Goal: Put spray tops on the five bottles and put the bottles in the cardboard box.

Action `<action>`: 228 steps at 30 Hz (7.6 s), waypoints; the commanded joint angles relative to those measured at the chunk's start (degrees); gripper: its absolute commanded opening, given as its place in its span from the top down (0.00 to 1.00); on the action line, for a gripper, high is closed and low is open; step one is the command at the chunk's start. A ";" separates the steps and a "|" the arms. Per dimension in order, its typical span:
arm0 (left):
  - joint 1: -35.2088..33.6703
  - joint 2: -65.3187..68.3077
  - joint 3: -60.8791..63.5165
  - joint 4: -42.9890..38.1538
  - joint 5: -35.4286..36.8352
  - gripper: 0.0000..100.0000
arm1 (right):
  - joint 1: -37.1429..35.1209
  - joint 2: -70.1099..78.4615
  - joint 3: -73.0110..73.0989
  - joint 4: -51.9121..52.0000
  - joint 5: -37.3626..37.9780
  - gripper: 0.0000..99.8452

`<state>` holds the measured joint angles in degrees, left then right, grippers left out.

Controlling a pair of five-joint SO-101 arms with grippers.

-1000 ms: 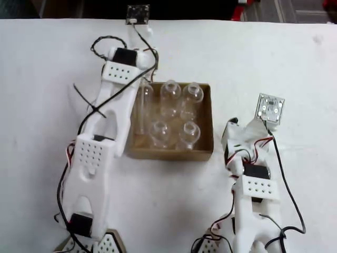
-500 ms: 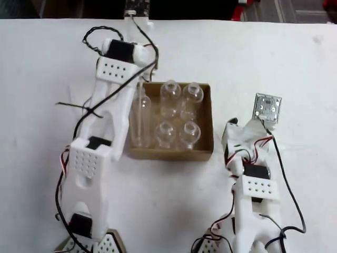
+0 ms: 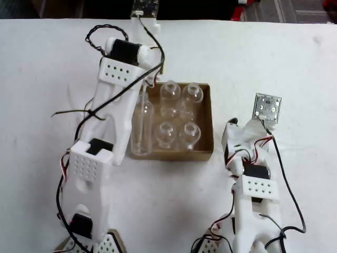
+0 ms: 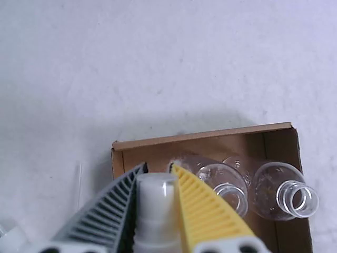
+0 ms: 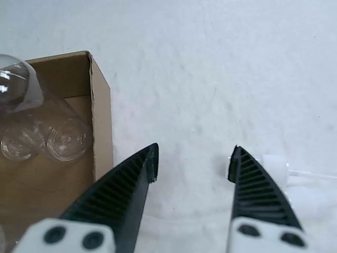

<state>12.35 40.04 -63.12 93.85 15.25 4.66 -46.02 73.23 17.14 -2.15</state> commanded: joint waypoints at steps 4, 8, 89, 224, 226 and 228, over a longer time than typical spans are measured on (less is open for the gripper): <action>0.22 -3.74 -2.55 -5.98 -0.79 0.98 | 0.40 0.13 -0.44 -1.45 0.79 0.80; -0.04 -2.24 -3.16 -8.09 -0.79 0.98 | 0.40 0.13 -0.44 -1.45 0.79 0.80; 2.95 -2.33 -25.41 8.53 -2.29 0.98 | 0.04 0.13 -0.44 -1.27 0.88 0.80; 4.53 -44.18 86.51 -118.86 -2.81 0.98 | 0.40 0.04 2.02 -7.08 0.97 0.80; 4.97 -44.53 88.44 -119.30 -2.81 0.98 | 0.40 0.04 2.02 -7.08 0.97 0.80; 5.76 -44.62 89.93 -119.30 -2.81 0.98 | 0.40 0.04 2.02 -7.08 0.97 0.80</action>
<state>17.10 -3.56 26.20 -23.87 12.79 4.66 -46.02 75.87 11.34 -1.89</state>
